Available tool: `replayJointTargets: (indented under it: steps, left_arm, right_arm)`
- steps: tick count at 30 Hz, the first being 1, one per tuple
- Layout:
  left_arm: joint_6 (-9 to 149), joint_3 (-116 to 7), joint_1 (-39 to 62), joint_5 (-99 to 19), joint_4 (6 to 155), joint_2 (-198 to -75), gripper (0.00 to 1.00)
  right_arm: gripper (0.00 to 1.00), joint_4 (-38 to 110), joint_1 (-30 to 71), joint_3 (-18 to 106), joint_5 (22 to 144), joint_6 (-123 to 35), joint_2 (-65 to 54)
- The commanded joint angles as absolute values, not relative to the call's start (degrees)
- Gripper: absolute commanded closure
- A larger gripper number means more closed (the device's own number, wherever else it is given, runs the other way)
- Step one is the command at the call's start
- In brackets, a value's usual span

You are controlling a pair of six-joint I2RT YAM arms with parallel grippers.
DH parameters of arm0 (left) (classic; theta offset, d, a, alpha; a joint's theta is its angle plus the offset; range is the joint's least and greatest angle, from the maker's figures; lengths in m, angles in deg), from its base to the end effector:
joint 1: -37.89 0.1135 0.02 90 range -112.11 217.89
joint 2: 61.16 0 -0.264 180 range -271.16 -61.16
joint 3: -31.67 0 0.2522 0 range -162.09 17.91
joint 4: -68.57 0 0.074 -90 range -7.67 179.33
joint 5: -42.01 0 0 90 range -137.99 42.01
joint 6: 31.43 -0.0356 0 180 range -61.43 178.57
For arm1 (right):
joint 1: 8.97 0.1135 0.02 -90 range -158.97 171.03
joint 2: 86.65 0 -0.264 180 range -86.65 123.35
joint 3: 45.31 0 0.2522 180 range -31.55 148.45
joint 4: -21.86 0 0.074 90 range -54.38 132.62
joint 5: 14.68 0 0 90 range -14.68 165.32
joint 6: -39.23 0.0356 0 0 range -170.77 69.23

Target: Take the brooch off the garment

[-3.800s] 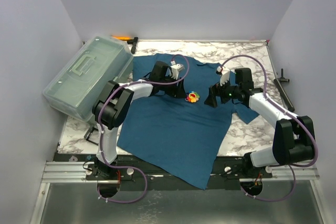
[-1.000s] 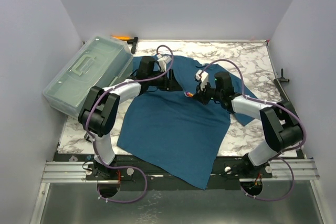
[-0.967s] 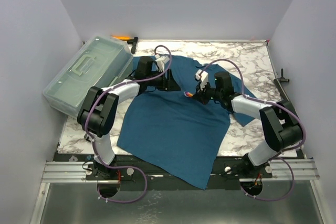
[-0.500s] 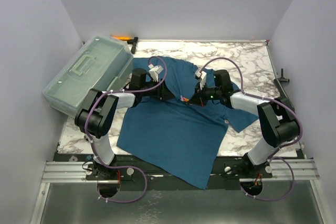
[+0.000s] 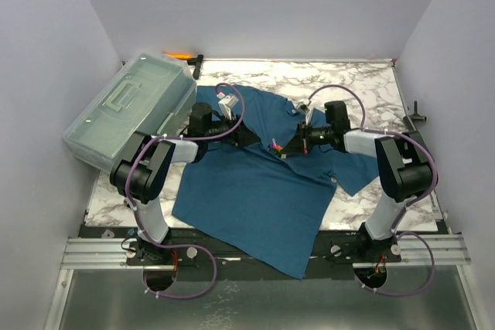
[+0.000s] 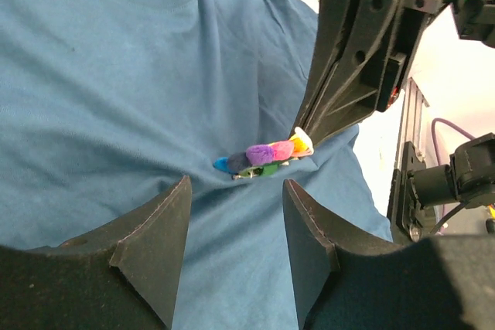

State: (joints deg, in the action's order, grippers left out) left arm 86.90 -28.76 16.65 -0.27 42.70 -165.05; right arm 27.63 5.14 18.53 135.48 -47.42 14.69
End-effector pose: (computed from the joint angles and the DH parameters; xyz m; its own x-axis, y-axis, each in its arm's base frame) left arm 0.3258 -0.1549 0.1667 -0.6755 -0.0800 -0.7330 0.6595 0.3790 -0.6492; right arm 0.3210 0.1125 0.1560 -0.7065 -0.1476 -0.6921 -0.6937 0.3378 0.6361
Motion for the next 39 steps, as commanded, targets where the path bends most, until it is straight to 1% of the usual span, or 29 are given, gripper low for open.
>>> replayJointTargets:
  steps: [1, 4, 7, 13, 18, 22, 29, 39]
  left_arm:
    - [87.66, -27.93, 16.44, 2.43, 36.35, -165.87, 0.48]
    - [88.17, -28.37, 16.45, 2.26, 35.63, -167.81, 0.49]
    - [89.7, -29.05, 16.45, 2.49, 34.61, -170.18, 0.52]
    - [93.84, -28.85, 16.31, 2.98, 29.35, -174.38, 0.55]
    - [96.71, -29.22, 15.74, 2.84, 26.68, -177.86, 0.62]
    - [98.65, -29.8, 15.41, 2.85, 25.2, -180.36, 0.65]
    - [101.98, -30.62, 13.95, 3.62, 20.4, -183.64, 0.76]
    - [103.98, -31.83, 11.62, 4.41, 18.18, -185.83, 0.82]
  right_arm:
    - [0.99, 25.37, 4.06, 18.92, 140.57, -42.52, 16.08]
    - [0.99, 23.06, 3.39, 18.76, 140.51, -39.9, 16.79]
    - [0.99, 21.04, 3.03, 18.93, 140.92, -37.24, 18.56]
    - [0.99, 16.92, 2.8, 18.73, 141.51, -32.98, 21.08]
    - [0.99, 13.3, 2.53, 18.63, 141.76, -29.94, 22.47]
    - [0.99, 12.87, 2.44, 18.68, 142.19, -29.53, 23.33]
    - [0.99, 11.89, 2.45, 19.2, 142.47, -28.56, 24.49]
    - [0.99, 11.36, 2.45, 19.95, 142.93, -28.01, 25.41]
